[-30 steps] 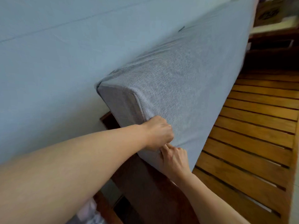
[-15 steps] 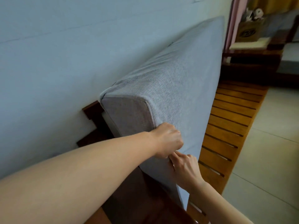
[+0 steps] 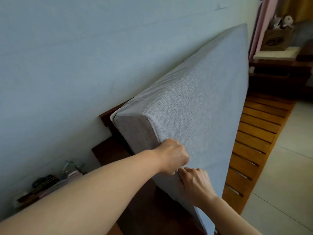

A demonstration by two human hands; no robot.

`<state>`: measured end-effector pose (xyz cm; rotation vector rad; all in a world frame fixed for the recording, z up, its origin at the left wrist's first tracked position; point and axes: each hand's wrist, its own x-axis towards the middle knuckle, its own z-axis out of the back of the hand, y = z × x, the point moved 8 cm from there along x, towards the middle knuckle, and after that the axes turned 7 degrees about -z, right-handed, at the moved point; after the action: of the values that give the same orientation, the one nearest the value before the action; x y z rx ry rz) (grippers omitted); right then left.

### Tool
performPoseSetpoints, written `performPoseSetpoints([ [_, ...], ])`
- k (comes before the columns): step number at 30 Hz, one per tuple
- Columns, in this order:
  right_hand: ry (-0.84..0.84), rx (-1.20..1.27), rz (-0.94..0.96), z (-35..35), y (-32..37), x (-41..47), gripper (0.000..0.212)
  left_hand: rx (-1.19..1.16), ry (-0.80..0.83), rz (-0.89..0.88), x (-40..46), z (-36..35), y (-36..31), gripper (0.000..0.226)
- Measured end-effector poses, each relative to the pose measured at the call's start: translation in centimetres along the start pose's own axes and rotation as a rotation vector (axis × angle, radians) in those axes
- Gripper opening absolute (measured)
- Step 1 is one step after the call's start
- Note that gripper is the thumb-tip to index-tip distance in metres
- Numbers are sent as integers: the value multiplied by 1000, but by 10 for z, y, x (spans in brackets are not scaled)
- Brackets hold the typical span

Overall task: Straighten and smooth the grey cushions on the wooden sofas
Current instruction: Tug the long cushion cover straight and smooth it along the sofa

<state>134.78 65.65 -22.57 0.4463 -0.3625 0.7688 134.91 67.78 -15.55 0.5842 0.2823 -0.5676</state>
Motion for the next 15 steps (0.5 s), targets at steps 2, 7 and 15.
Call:
performPoseSetpoints([
  [2,95,-18,-14,-16,9,18,14,-51,-11,19,-5,-14,19,20],
  [7,216,-20,-53,-56,38,64,16,-120,0,67,-19,-59,73,14],
  [15,361,-81,-66,-141,89,134,19,-187,-11,128,-37,-136,155,16],
])
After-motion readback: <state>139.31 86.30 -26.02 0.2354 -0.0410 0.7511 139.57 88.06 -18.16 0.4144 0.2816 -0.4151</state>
